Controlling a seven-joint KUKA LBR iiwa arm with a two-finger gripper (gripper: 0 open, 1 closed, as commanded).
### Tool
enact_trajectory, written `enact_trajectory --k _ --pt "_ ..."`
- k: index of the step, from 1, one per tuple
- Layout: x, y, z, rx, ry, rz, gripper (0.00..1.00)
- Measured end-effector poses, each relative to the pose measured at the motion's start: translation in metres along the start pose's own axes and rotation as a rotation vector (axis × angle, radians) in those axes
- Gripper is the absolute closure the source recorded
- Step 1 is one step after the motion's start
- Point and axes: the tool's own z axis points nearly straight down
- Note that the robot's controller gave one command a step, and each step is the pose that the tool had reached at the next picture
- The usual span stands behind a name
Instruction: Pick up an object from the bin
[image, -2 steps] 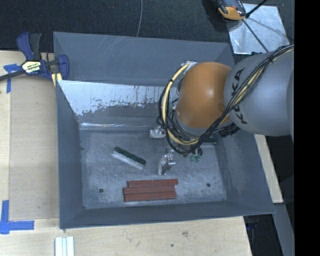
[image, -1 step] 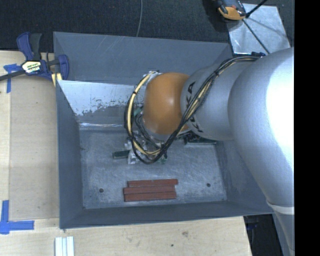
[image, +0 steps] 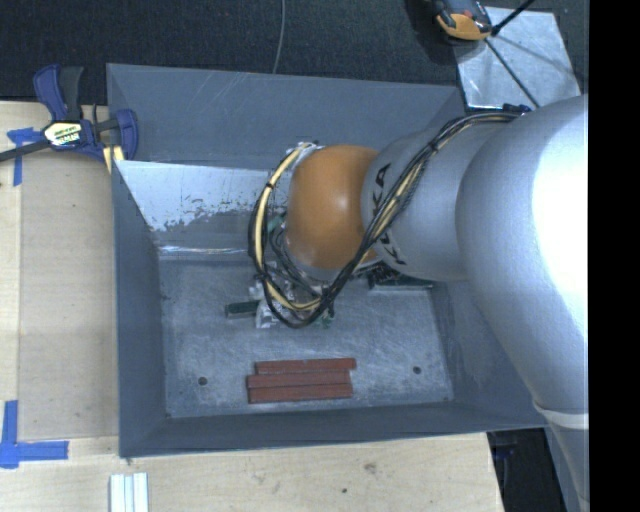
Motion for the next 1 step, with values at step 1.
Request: enact_trajectory --k 1 --pt "-0.0181 -0.0001 -0.1366 0.004 0.023 -0.015 1.00"
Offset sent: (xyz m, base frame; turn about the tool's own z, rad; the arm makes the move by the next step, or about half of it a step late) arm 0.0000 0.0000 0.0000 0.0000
